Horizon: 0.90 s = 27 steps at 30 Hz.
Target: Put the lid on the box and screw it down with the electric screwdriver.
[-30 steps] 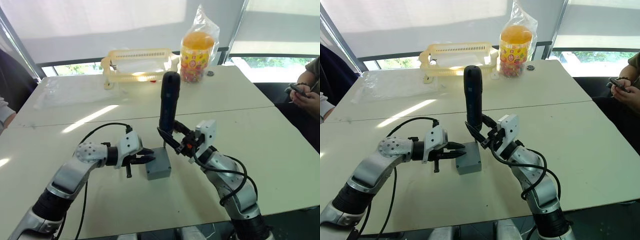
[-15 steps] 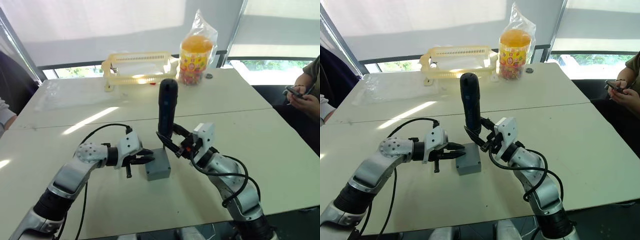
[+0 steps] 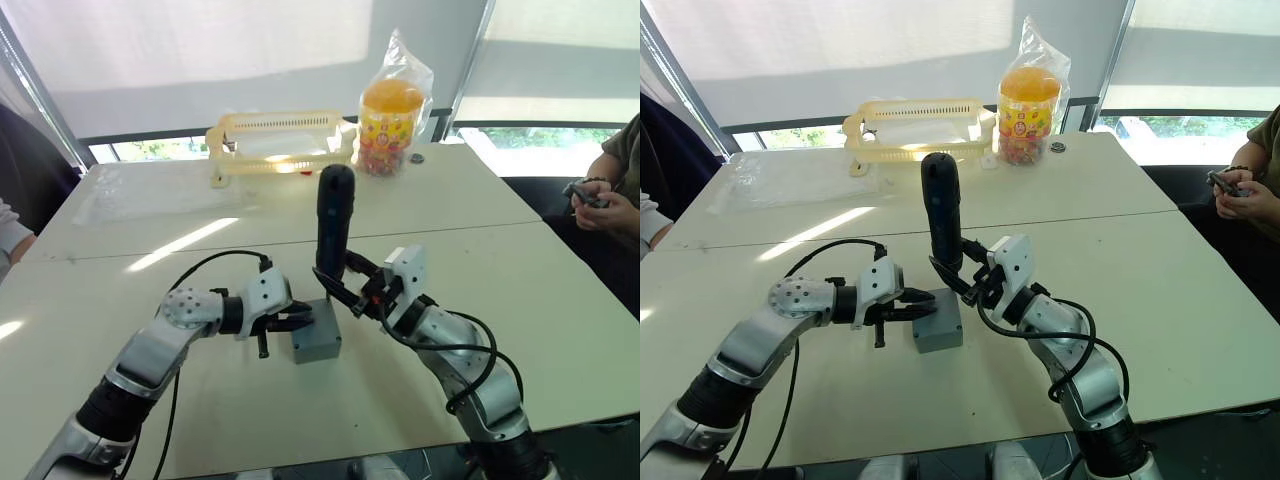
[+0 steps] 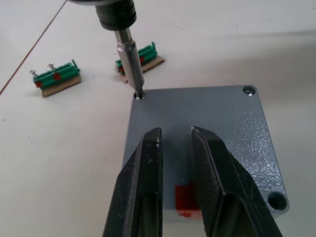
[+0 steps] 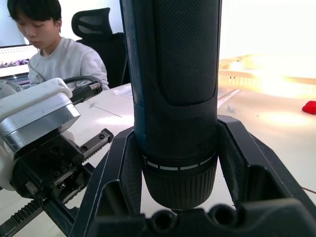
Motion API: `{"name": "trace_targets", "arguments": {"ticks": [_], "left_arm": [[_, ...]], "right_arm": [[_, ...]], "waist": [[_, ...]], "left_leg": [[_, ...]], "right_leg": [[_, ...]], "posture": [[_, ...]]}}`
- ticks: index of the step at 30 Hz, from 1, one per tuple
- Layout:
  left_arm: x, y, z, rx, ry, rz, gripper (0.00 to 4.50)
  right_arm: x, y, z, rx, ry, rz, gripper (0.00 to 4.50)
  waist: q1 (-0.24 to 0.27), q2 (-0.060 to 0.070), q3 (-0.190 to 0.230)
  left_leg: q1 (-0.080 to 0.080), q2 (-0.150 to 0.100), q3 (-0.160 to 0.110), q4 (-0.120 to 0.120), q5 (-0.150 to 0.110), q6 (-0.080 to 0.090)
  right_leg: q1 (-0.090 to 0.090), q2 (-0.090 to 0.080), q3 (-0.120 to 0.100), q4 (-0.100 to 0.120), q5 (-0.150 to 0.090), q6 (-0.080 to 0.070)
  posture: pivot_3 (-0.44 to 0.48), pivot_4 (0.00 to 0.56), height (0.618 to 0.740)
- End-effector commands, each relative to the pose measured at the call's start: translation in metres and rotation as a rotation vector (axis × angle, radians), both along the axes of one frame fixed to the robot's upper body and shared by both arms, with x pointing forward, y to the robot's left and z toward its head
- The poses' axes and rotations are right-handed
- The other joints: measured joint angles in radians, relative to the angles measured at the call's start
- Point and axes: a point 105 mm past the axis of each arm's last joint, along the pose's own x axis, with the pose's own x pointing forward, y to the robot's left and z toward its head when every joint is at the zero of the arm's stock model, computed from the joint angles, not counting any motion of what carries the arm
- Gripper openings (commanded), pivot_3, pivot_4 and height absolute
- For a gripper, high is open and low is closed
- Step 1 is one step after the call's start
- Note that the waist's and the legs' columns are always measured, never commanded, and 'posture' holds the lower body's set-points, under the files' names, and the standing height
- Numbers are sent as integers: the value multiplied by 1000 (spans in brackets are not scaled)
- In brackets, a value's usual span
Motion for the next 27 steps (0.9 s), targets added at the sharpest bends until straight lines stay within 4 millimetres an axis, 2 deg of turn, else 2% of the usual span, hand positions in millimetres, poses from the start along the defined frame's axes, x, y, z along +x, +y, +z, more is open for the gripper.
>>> {"name": "trace_targets", "arguments": {"ticks": [1, 12, 17, 27], "left_arm": [[-1, 1, -16, 43, 57, 10, 935], [-6, 10, -24, 57, 107, 20, 935], [-9, 11, -26, 60, 115, 19, 935], [-10, 9, -28, 60, 120, 19, 935]], "right_arm": [[0, 4, -41, -123, 147, 12, 1761], [4, 2, -46, -94, 204, -32, 1761], [5, -1, -53, -99, 228, -53, 1761], [5, -3, -59, -117, 248, -66, 1761]], "waist": [[0, 0, -1], [0, -2, -9], [0, -5, -13], [0, -7, -17]], "left_leg": [[0, 0, 0, 0, 0, 0], [5, 0, 0, -2, 0, 0], [17, 0, 1, -13, -1, 0], [17, 0, 1, -16, 0, 0]], "right_leg": [[0, 0, 0, 0, 0, 0], [4, 0, 0, -1, -2, -2], [13, -1, 1, -7, -9, -4], [14, -1, 1, -8, -9, -5]], "posture": [[0, 150, 740], [0, 150, 740], [0, 150, 740], [0, 150, 740]]}}
